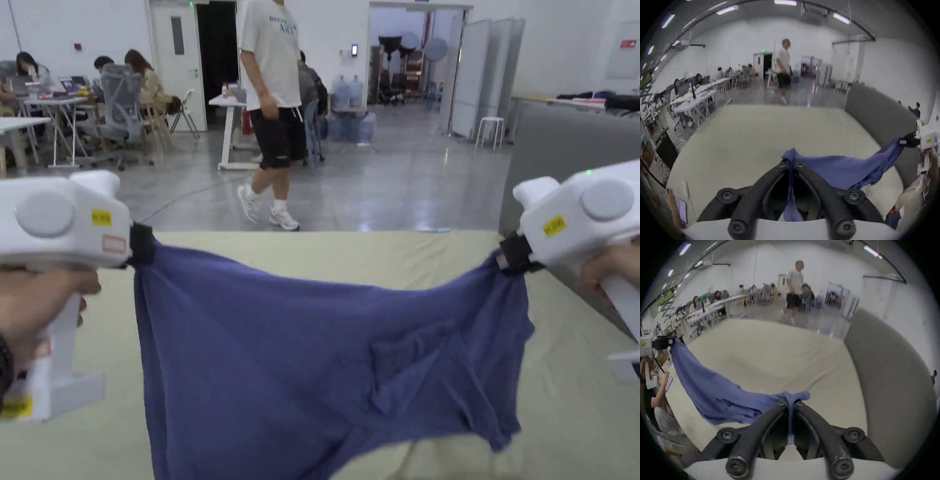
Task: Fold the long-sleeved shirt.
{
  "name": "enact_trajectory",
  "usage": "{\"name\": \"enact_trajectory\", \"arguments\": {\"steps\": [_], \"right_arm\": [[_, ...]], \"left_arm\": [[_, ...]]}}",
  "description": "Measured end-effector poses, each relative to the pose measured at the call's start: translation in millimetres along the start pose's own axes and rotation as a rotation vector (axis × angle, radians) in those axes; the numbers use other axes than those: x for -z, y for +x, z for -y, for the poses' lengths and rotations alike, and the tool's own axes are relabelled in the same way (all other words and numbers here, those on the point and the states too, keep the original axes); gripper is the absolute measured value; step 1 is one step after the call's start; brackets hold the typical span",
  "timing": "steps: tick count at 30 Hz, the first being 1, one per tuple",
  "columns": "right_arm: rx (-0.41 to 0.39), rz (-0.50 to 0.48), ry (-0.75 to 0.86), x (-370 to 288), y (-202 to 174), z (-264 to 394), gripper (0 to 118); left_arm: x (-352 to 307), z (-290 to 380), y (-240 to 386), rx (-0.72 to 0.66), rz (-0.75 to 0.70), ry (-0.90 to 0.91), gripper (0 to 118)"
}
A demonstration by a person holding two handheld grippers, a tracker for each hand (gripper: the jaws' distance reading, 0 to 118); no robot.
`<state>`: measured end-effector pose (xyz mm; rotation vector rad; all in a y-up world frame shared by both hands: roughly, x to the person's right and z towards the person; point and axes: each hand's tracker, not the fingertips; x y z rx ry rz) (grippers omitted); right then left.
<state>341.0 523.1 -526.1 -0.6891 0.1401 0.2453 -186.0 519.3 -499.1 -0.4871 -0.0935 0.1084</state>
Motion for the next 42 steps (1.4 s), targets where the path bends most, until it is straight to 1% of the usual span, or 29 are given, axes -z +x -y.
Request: {"name": "enact_trajectory", "arguments": {"steps": [4,6,7,8,10,11,12,14,17,20,23,24,27,30,32,34,36,38,40,42], "right_arm": [[-0.032,0.126,0.117,-34,7,-96,0],[-0.009,0.152,0.222,-49,14,-144,0],[0.034,0.176,0.283,-59,16,-168,0],[0.060,0.173,0.328,-66,19,-189,0],[0.078,0.189,0.378,-77,21,-221,0],[0.086,0.204,0.413,-82,20,-234,0],[0.082,0.215,0.450,-87,19,-243,0],[0.100,0.249,0.484,-91,19,-260,0],[0.088,0.225,0.464,-88,19,-271,0],[0.074,0.229,0.481,-80,19,-263,0],[0.131,0.196,0.455,-61,22,-250,0],[0.133,0.192,0.442,-52,20,-243,0],[0.096,0.169,0.359,-13,14,-211,0],[0.083,0.136,0.289,30,8,-170,0],[0.110,0.120,0.265,52,4,-143,0],[0.131,0.117,0.248,63,-2,-119,0],[0.129,0.092,0.227,67,-4,-97,0],[0.120,0.081,0.219,58,-7,-76,0],[0.113,0.062,0.226,40,-8,-51,0],[0.093,0.023,0.240,15,-11,-21,0]], "left_arm": [[-11,-103,-6,-0.018,-0.023,0.109,0],[-16,-154,-8,-0.068,-0.030,0.164,0],[-18,-177,-6,-0.102,-0.034,0.210,0],[-20,-198,-5,-0.129,-0.047,0.229,0],[-26,-226,0,-0.139,-0.066,0.276,0],[-20,-241,-1,-0.128,-0.084,0.272,0],[-23,-249,1,-0.117,-0.095,0.286,0],[-27,-263,1,-0.140,-0.075,0.324,0],[-34,-260,15,-0.124,-0.090,0.322,0],[-24,-249,15,-0.125,-0.102,0.305,0],[-6,-230,13,-0.155,-0.094,0.284,0],[0,-222,14,-0.150,-0.097,0.252,0],[30,-187,10,-0.089,-0.130,0.180,0],[56,-143,1,-0.095,-0.138,0.105,0],[74,-121,-12,-0.145,-0.112,0.054,0],[80,-97,-16,-0.154,-0.106,0.040,0],[82,-78,-22,-0.123,-0.115,-0.014,0],[73,-60,-26,-0.113,-0.110,-0.008,0],[54,-43,-31,-0.118,-0.067,0.005,0],[31,-22,-32,-0.086,-0.053,0.013,0]]}}
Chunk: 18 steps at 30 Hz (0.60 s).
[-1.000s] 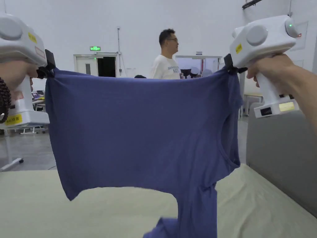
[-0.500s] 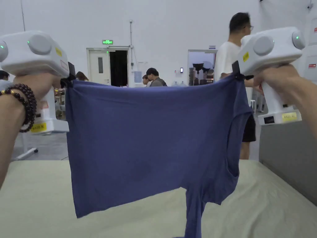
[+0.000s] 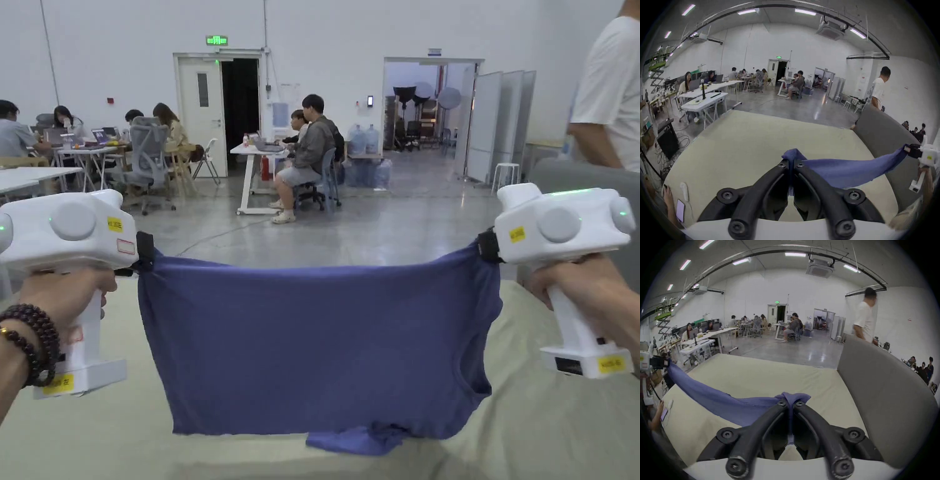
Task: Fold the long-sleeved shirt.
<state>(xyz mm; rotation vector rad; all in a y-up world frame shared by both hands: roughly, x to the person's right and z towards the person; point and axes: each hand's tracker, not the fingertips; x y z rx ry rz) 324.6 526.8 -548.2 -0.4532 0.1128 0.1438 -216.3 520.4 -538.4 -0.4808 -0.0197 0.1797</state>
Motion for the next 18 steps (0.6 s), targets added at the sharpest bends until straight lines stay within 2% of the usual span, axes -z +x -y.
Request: {"name": "enact_trajectory", "arguments": {"steps": [2,7,11,15,18], "right_arm": [[-0.024,-0.009,-0.012,-28,0,25,0],[-0.141,-0.058,-0.127,-96,-12,106,0],[-0.230,-0.093,-0.278,-127,-29,201,0],[-0.239,-0.188,-0.470,-149,-45,301,0],[-0.279,-0.241,-0.638,-160,-61,364,0]], "left_arm": [[-25,23,-3,0.050,0.025,-0.020,0],[-88,111,-2,0.185,0.021,-0.067,0],[-115,207,-5,0.264,0.026,-0.244,0],[-128,304,-17,0.315,0.011,-0.475,0],[-140,363,-25,0.345,0.026,-0.609,0]]}}
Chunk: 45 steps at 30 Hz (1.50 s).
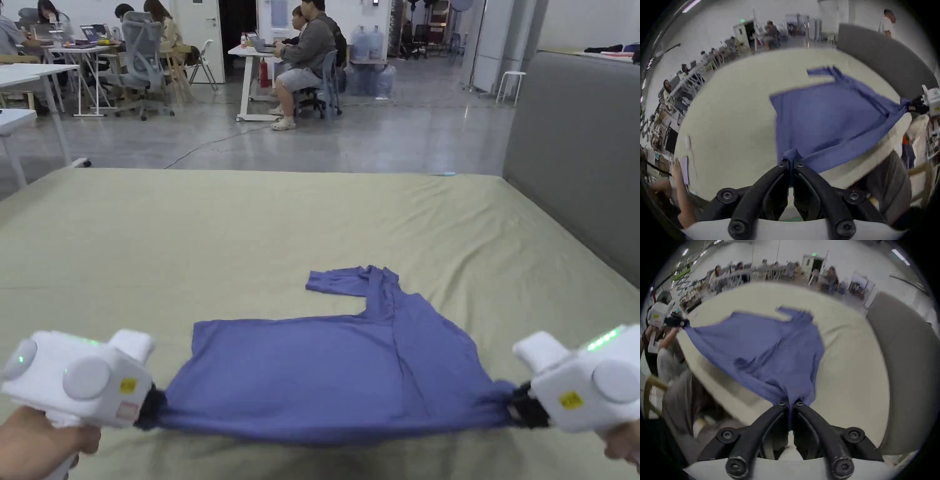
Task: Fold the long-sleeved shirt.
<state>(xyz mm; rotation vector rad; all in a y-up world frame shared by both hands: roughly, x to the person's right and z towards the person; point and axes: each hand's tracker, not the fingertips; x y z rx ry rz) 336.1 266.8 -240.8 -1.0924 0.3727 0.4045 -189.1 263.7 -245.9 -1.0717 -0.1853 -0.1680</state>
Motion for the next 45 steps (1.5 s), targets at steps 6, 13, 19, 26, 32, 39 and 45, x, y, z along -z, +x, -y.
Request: {"name": "enact_trajectory", "arguments": {"steps": [6,13,19,26,32,39,45], "right_arm": [[-0.097,-0.091,-0.249,43,-28,54,0],[-0.009,-0.026,-0.148,32,-18,33,100],[0.100,0.032,-0.058,-4,8,-1,58],[0.168,0.040,0.081,22,38,-102,0],[0.161,0.022,0.138,91,73,-269,31],[0.179,0.075,0.041,249,124,-437,87],[0.211,0.133,-0.089,347,132,-477,60]], "left_arm": [[26,66,16,0.041,0.008,-0.179,0],[28,59,9,0.016,0.058,-0.178,77],[-4,19,-10,-0.055,0.101,-0.054,109],[-6,-72,-28,-0.067,0.039,0.149,0],[49,-139,-33,-0.086,0.103,0.175,0],[135,-166,-41,-0.016,0.096,0.114,0],[164,-165,-53,-0.016,0.117,0.099,0]]}}
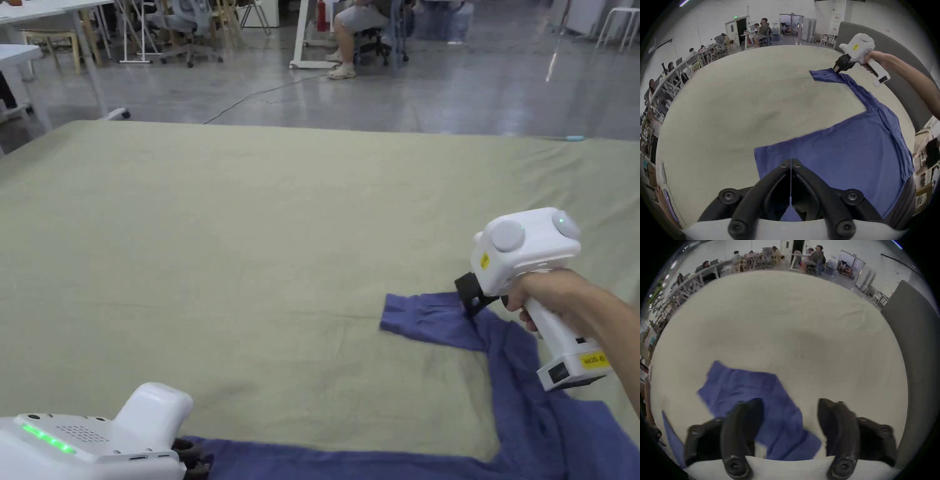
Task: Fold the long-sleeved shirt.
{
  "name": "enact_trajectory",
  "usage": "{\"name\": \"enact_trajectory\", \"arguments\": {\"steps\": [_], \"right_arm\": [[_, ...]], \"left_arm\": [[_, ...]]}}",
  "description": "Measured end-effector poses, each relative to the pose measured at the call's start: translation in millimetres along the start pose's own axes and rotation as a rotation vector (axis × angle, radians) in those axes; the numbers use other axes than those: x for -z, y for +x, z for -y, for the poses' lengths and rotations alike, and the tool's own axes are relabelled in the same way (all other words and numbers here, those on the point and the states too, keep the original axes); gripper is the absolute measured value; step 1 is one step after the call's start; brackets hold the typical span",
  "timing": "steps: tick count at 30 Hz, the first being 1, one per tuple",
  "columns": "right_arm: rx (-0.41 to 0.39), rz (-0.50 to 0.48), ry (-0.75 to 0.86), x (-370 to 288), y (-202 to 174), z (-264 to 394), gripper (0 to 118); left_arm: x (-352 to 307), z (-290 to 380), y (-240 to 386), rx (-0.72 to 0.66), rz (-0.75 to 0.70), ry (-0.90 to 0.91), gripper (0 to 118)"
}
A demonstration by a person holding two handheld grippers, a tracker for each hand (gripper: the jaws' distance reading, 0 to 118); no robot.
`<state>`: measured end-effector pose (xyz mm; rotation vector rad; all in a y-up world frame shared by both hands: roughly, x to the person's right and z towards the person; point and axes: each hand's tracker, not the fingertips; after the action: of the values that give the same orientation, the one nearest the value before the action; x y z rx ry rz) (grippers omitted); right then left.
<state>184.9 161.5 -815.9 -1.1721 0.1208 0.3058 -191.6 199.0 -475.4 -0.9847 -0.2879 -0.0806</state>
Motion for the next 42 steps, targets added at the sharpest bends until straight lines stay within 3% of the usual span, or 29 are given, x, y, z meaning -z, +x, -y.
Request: {"name": "enact_trajectory", "arguments": {"steps": [3,4,5,7,9,11,16,19,25,29,30,31,32,34,37,38,39,40,41,42], "right_arm": [[-0.010,-0.006,-0.012,12,-10,2,48],[0.001,-0.015,-0.017,4,-6,2,32],[0.016,-0.015,-0.008,-7,-5,2,0],[-0.020,0.026,0.069,-40,-8,11,0],[-0.002,-0.008,0.080,-77,1,22,0],[-0.033,-0.044,0.143,-130,4,48,0],[-0.079,-0.066,0.268,-268,11,150,0],[-0.093,-0.093,0.284,-315,5,223,0],[-0.166,-0.143,0.195,-307,-13,347,0],[-0.113,-0.165,0.080,-254,-22,400,0],[-0.100,-0.173,0.050,-238,-24,409,1],[-0.096,-0.167,0.028,-228,-26,417,12],[-0.095,-0.160,0.012,-222,-21,424,35],[-0.068,-0.141,0.014,-228,-18,435,94],[0.005,-0.204,0.164,-272,2,457,93],[0.037,-0.219,0.183,-282,8,463,91],[0.063,-0.239,0.179,-287,15,467,78],[0.075,-0.239,0.170,-295,22,471,32],[0.073,-0.221,0.168,-295,25,470,0],[0.079,-0.174,0.164,-290,25,468,0]], "left_arm": [[5,1,-3,-0.003,0.008,-0.006,0],[5,1,-2,-0.003,0.007,-0.007,0],[5,0,-2,-0.004,0.006,-0.008,0],[3,-1,0,-0.013,0.000,-0.009,0],[-2,-6,2,-0.025,0.007,0.006,0],[-14,-8,4,-0.027,0.019,0.049,0],[-56,-4,21,-0.046,0.006,0.129,0],[-84,13,38,-0.063,0.031,0.139,0],[-123,57,73,-0.093,0.059,0.121,0],[-135,78,89,-0.098,0.066,0.102,0],[-137,81,92,-0.097,0.066,0.096,0],[-139,84,95,-0.093,0.063,0.090,0],[-141,86,98,-0.089,0.060,0.085,0],[-146,89,101,-0.083,0.061,0.077,0],[-158,94,101,-0.083,0.061,0.079,0],[-160,95,101,-0.088,0.062,0.080,0],[-159,95,99,-0.104,0.069,0.074,0],[-156,94,98,-0.119,0.084,0.058,0],[-151,92,97,-0.126,0.089,0.048,0],[-145,88,97,-0.129,0.084,0.046,0]]}}
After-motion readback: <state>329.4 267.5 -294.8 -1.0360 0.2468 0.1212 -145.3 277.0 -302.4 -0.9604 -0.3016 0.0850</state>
